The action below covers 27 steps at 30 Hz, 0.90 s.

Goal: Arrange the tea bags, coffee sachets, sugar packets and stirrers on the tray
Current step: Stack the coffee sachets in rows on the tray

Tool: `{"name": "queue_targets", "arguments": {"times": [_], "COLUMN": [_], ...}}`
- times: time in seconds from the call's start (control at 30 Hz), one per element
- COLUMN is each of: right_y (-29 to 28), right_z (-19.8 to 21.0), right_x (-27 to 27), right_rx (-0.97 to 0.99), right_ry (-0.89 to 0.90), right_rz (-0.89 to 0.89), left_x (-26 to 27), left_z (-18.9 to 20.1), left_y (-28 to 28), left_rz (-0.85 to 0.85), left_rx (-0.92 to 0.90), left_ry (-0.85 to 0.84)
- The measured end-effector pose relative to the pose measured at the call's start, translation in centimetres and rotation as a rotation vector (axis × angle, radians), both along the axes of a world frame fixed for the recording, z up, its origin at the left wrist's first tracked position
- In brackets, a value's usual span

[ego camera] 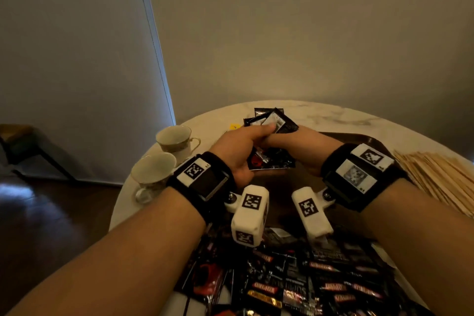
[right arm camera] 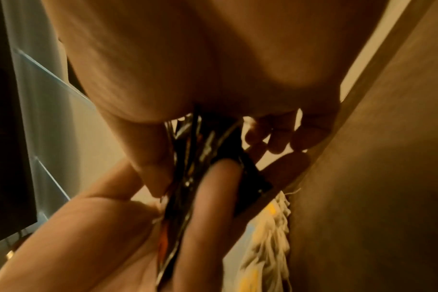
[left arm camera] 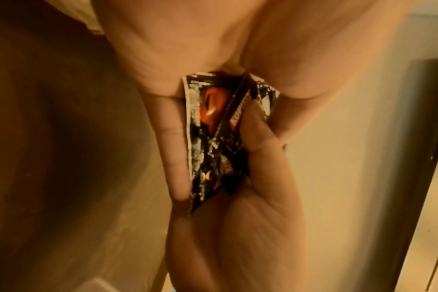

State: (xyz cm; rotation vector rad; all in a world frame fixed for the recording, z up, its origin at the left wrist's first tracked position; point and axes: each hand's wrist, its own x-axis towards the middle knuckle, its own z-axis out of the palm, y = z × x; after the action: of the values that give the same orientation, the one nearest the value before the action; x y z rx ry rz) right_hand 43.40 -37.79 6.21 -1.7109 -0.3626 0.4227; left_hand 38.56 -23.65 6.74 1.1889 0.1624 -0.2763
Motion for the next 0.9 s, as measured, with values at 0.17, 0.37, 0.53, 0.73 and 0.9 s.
{"name": "queue_targets", "arguments": {"times": [0.17, 0.37, 0.53, 0.73, 0.9], "right_y": [-0.4, -0.8, -0.5, -0.6, -0.7], "right_z": [-0.6, -1.8, -2.1, -2.7, -2.9], "right_x": [2.5, 3.0, 2.7, 2.9, 3.4], "right_rx": [-0.030, 0.331, 0.365, 0.374, 0.456], "right_ry": [-0.138, -0.118, -0.094, -0.060, -0.072], "right_rz": [-0.117, 0.050, 0.114, 0.200, 0.078], "left_x": [2.1, 3.4, 3.4, 2.5, 2.3], "left_z": [-0.7, -1.0, -1.8, -2.2, -1.9], "left_y": [0.3, 0.8, 1.3, 1.8, 2.3], "left_rz": [0.100, 0.171, 0.081, -0.031, 0.110], "left_rx": [-0.015, -0.089, -0.281, -0.353, -0.202], "left_ry": [0.005, 0.037, 0.023, -0.042, -0.041]}}
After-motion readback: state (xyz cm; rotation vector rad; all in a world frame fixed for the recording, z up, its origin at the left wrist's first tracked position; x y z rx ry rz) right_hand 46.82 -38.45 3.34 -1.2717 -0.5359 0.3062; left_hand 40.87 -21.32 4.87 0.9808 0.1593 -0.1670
